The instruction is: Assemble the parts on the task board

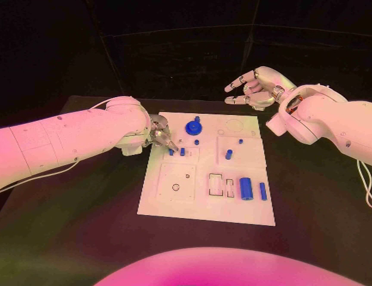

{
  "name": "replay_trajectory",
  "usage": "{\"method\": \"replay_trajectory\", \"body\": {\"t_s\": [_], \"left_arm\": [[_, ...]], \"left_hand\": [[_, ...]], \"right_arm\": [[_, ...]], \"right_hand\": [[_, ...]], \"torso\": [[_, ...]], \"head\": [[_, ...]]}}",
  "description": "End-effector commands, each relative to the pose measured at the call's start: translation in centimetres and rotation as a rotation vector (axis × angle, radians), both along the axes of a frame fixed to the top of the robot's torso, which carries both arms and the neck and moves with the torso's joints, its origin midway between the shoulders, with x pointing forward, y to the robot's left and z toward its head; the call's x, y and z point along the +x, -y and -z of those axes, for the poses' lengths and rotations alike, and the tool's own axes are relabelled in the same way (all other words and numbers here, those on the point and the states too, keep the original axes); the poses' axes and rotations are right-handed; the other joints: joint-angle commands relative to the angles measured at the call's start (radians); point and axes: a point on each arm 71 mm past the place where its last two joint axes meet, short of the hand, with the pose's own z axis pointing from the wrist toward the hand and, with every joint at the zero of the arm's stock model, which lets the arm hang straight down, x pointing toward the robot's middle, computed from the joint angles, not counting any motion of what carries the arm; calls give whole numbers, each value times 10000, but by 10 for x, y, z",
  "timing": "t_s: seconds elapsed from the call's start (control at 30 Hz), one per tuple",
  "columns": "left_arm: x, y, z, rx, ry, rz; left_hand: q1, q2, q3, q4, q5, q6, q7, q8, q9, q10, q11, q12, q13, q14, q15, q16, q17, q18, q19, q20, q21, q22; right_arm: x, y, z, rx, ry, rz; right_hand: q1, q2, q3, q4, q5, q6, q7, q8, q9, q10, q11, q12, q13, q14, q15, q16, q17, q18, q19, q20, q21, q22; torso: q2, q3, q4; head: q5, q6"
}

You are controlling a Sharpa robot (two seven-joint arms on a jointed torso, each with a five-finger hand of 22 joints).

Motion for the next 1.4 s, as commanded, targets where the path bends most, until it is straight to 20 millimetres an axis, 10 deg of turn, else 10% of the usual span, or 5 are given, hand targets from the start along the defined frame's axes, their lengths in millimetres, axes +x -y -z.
{"method": "replay_trajectory", "body": {"t_s": [0.03, 0.53, 0.73, 0.9, 1.4], "left_arm": [[0, 0, 0, 58, -29, -19], [4, -5, -4, -474, 527, -479], [7, -5, -12, -2619, 1299, -1259], [9, -1, -20, -4457, 1865, -1318], [8, 21, -30, -5853, 4334, 1414]], "left_hand": [[-60, 63, -78, -1, -9, 70, -26, 62, 15, 30, -40, 62, 9, 1074, -66, 31, 2634, 36, 108, -73, 66, 7], [-443, -61, -748, 405, -40, 36, -22, 102, 50, -29, -38, -28, -163, 1074, -76, 31, 2634, 62, 71, -90, -36, -104], [-251, -197, -1791, 799, -23, -848, 267, -45, 33, -1628, 219, -1805, -2475, 851, 110, -416, 1797, 436, -663, 38, -1686, -1979], [490, 35, -2318, 1112, -8, -2185, 925, -348, -247, -3449, 843, -2676, -3117, -633, 672, -2536, -1509, 1049, -2887, 508, -5603, -5939], [4251, 16, -1181, -807, 31, -2387, 1466, -1692, -2176, -5235, 1541, -5247, -5844, -4041, 1271, -6034, -6518, 1255, -4199, 1096, -7361, -6935]], "right_arm": [[0, -1, -1, 16, 61, -121], [0, -1, -1, 20, 76, -110], [1, 0, -1, 28, 109, -83], [2, 1, -1, 24, 113, -27], [3, 1, -1, 28, 119, 19]], "right_hand": [[-26, 76, -42, 21, 45, 4, 5, 54, -15, -51, -43, -59, -11, 684, -65, -64, 801, 101, -29, -20, -32, -10], [-33, 76, -46, 25, 45, 3, 5, 56, -15, -52, -42, -59, -12, 685, -65, -65, 802, 101, -28, -20, -32, -7], [-70, 79, -63, 48, 43, -2, 6, 61, -16, -59, -40, -66, -21, 684, -65, -68, 798, 105, -37, -20, -44, -32], [-130, 98, -84, 92, 47, -12, 8, 64, -18, -62, -37, -70, -28, 682, -63, -74, 788, 107, -44, -19, -55, -51], [-163, 118, -92, 121, 58, -21, 9, 66, -19, -63, -37, -70, -30, 677, -62, -85, 768, 113, -57, -18, -70, -84]], "torso": [[-1, 3, 0], [-2, -12, 0], [-5, -11, 14], [-6, 13, 10], [1, -2, -4]], "head": [[-2, -2], [-41, 10], [-71, 49], [-69, 57], [-216, 235]]}}
